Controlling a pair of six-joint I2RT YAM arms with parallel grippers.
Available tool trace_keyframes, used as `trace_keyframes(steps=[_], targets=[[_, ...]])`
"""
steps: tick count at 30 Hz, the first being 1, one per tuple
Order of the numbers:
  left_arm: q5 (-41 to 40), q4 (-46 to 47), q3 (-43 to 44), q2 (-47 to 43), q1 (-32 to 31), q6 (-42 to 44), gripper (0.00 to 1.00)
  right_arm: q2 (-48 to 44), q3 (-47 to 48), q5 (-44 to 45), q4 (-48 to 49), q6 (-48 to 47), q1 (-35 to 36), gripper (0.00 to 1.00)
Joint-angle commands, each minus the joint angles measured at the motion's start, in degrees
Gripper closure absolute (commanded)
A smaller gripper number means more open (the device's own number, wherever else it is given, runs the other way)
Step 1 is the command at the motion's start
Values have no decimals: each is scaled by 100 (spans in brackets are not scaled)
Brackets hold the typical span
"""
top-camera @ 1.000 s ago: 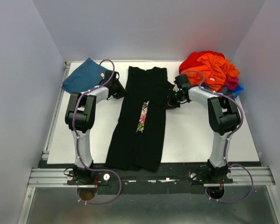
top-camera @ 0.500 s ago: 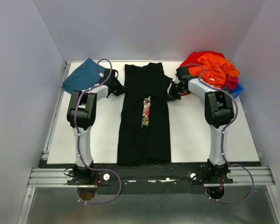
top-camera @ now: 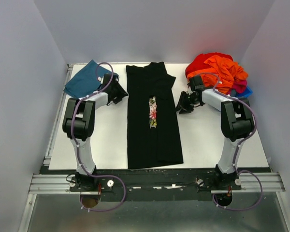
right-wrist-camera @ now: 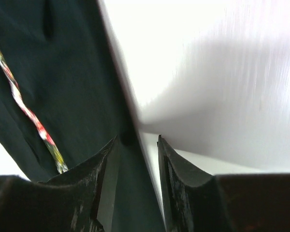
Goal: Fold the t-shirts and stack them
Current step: Rotate the tshirt 90 degrees, then grab the bottom of the folded rectangular tshirt with both arms
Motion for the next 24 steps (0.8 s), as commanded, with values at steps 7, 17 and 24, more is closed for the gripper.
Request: trace_keyframes(steps=[7, 17, 24], targets=[[-499, -528, -2995, -3003, -620, 356, 42, -2888, -3471, 354, 329, 79, 715, 52], [-386, -1757, -5175, -5659, -1790, -223, 43, -4480, -5249, 371, 145, 1063, 1919, 54], [54, -2171, -5800, -6512, -2300, -777, 44, -4955, -5557, 503, -162, 1565, 2595, 65]])
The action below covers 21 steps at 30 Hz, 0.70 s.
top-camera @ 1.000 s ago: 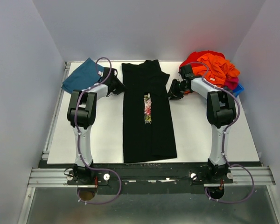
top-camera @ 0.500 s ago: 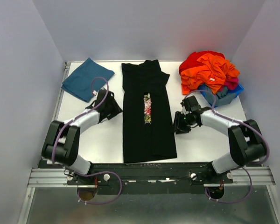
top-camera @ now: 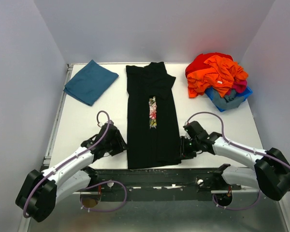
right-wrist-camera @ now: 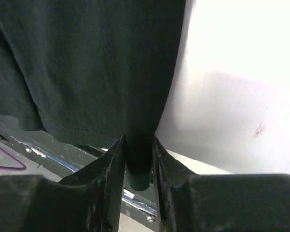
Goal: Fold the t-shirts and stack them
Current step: Grab the bottom of the folded rectangular tshirt with both arms
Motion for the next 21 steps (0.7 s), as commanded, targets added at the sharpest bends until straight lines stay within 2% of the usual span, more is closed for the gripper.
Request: trace_keyframes(steps=[1, 4, 7, 10, 12, 14, 21], targets=[[360, -580, -280, -356, -300, -474, 44, -108, -259, 300, -549, 439, 354, 69], [466, -817, -280, -444, -459, -562, 44, -275, -303, 326, -638, 563, 512, 78], [668, -932, -297, -383, -564, -597, 45, -372, -338, 318, -673, 607, 565, 79], [800, -1046, -333, -278, -705, -737, 48, -416, -338, 326, -760, 598, 583, 74], [800, -1187, -341, -295, -862, -843, 50, -529, -295, 492, -910, 607, 583, 64], [809, -1318, -359, -356, -933, -939, 50, -661, -259, 590, -1007, 642, 583, 60], [896, -1768, -350, -708, -1074, -1159, 51, -785, -136, 1047, -1183, 844, 583, 59]])
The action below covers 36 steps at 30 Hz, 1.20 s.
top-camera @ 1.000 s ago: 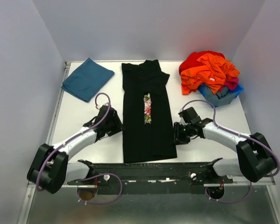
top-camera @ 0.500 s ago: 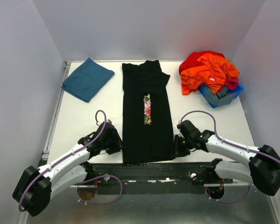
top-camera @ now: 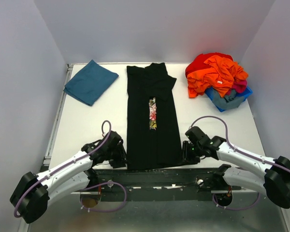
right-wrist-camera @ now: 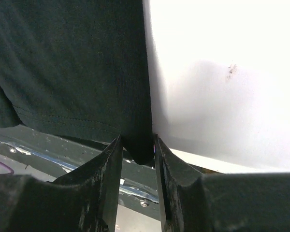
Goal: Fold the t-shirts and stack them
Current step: Grab the bottom of the folded rectangular tshirt with both arms, then fold the folded rectangular tshirt in 1/3 of the way
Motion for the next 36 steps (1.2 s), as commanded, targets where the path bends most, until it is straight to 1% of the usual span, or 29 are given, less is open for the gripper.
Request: trace_keyframes(steps=[1, 3, 5, 8, 10, 12, 13, 14, 16, 17, 22, 25, 27, 30, 32, 33, 36], targets=[[204, -561, -219, -159, -95, -246, 51, -5, 76, 524, -328, 160, 43, 59], [301, -429, -298, -81, -139, -290, 53, 22, 85, 543, -293, 169, 43, 61], [275, -350, -299, -19, -183, -325, 58, 31, 76, 525, -276, 160, 34, 64], [327, -165, -316, -10, -209, -387, 69, 4, 41, 437, -249, 134, 34, 68], [354, -95, -342, -10, -218, -431, 78, -39, 41, 419, -258, 125, 43, 72], [354, -103, -334, -36, -218, -448, 84, -83, 58, 437, -302, 116, 43, 76], [345, -95, -325, -71, -227, -457, 88, -118, 76, 437, -319, 108, 43, 80], [336, -86, -307, -89, -227, -466, 94, -154, 85, 446, -319, 99, 43, 85], [301, -59, -255, -159, -227, -483, 100, -206, 111, 428, -302, 81, 43, 98], [301, -42, -211, -212, -227, -492, 100, -215, 128, 420, -293, 81, 43, 99], [240, -191, 158, -379, -218, -440, 100, -470, 277, 393, -372, 90, 43, 99], [187, -288, 500, -318, -192, -343, 100, -558, 637, 682, -609, 11, 34, 99], [187, -314, 781, -204, -131, -203, 100, -427, 1049, 919, -802, -120, -1, 99], [152, -341, 1299, 86, 167, 139, 100, -120, 1603, 1052, -899, -436, -194, 99], [143, -297, 1616, 323, 518, 420, 100, 108, 1973, 1044, -891, -656, -448, 99], [134, -279, 1774, 463, 790, 544, 100, 223, 2235, 1035, -891, -770, -571, 99], [-277, 62, 2188, 789, 1301, 799, 100, 688, 2773, 1026, -742, -1105, -1010, 99]])
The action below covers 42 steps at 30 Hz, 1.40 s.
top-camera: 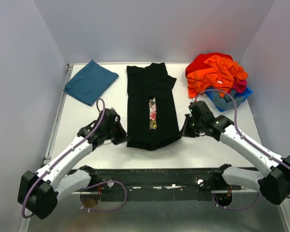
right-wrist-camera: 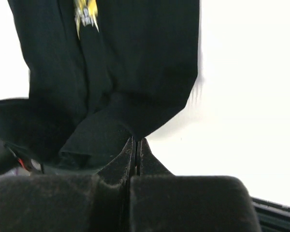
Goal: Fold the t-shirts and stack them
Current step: Fold the folded rectangular tshirt in 1/3 of the way
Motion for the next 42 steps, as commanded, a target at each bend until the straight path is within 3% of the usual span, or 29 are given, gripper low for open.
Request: trace_keyframes(steps=[1, 9, 17, 33, 34, 35, 36, 38, 39, 40, 41, 42], targets=[[-670, 448, 676, 522, 744, 633, 100, 632, 804, 198, 69, -681, -589, 99], [-1128, 1521, 1669, 2288, 1395, 713, 100, 2574, 2526, -110, 255, -1104, -1276, 99], [-1480, 1680, 2741, 3608, 1536, 1003, 100, 4297, 4091, -383, 9, -1253, -1619, 99], [-1366, 1811, 3797, 4619, 1747, 1056, 100, 5581, 5709, -866, -220, -1499, -2058, 99], [-1287, 1968, 3814, 4707, 1756, 1064, 100, 5713, 5823, -892, -220, -1491, -2076, 97], [-1138, 2048, 3849, 4829, 1765, 1047, 99, 5845, 5929, -875, -255, -1473, -2094, 88], [-1085, 2058, 3902, 4935, 1765, 1056, 91, 5968, 6017, -814, -290, -1421, -2120, 73], [-1128, 1839, 4078, 5137, 1774, 1108, 57, 6048, 6027, -787, -361, -1341, -2181, 44], [-1180, 1777, 4096, 5147, 1774, 1187, 47, 5996, 5905, -779, -335, -1359, -2190, 41], [-1224, 1698, 4044, 5095, 1774, 1222, 30, 5891, 5729, -787, -239, -1376, -2190, 41], [-1399, 1697, 3939, 4981, 1774, 1257, 2, 5716, 5432, -787, -38, -1385, -2190, 41], [-1444, 1741, 3738, 4832, 1774, 1275, 1, 5418, 5133, -787, 86, -1376, -2190, 41]])
